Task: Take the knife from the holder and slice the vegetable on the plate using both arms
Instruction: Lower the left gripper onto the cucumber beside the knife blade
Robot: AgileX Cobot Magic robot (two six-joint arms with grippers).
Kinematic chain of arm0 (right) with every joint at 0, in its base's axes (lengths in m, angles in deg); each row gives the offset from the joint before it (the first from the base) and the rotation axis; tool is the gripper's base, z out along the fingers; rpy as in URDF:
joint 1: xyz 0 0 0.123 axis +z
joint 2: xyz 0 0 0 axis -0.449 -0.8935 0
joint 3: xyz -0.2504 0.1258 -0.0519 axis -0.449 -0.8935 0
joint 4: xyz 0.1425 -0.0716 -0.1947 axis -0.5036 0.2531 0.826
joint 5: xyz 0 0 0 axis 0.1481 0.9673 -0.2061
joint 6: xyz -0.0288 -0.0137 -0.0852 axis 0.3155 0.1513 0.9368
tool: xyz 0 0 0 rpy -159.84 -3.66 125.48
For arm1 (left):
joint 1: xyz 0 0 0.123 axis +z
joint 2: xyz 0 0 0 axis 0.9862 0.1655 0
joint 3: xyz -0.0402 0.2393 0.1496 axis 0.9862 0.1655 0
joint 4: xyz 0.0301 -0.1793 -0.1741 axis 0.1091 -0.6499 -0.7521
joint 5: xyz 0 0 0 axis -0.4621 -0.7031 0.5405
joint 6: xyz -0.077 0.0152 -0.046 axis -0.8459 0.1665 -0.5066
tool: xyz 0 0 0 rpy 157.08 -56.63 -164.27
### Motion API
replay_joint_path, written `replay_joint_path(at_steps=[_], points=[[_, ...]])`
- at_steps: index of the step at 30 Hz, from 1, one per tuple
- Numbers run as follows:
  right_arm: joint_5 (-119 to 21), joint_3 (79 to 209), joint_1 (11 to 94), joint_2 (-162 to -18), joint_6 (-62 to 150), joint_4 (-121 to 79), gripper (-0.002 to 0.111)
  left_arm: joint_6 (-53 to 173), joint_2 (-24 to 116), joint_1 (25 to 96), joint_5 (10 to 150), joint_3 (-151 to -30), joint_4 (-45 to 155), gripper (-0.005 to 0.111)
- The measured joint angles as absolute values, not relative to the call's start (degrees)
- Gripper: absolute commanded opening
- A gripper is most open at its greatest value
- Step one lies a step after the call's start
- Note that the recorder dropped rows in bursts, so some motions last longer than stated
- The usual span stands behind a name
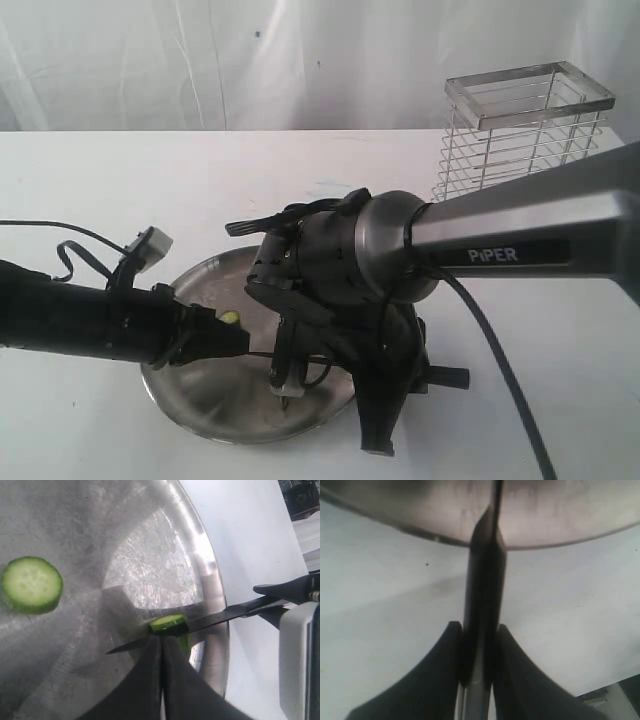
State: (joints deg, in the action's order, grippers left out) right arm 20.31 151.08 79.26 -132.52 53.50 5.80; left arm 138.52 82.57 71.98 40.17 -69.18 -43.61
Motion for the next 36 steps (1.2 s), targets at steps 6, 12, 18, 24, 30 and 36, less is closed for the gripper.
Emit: replay_joint_path(at_steps=[6,12,18,24,30,36], points=[[20.31,151.08,79.26,-132.52,53.5,5.8,0.0,138.84,83.38,71.74,39.79,-69.5,-43.61,0.001],[20.31,151.08,79.26,-132.52,53.5,5.8,0.0,138.87,83.49,68.08,43.48,-71.9,-43.61,0.001],[20.78,151.08,79.26,-132.52,53.53,5.8,0.0,138.98,84.28,63.8,52.5,-73.09,-43.61,0.001],[20.69,151.05,79.26,-132.52,52.82,6.79,0.0,138.98,87.06,63.56,51.02,-74.75,-43.61,0.001],[20.59,151.05,79.26,-132.0,52.61,5.38,0.0,138.82,85.72,63.31,52.25,-74.63,-43.61,0.001],[20.46,151.05,79.26,-129.46,52.25,3.64,0.0,132.12,81.26,63.07,58.07,-74.36,-37.99,0.001]])
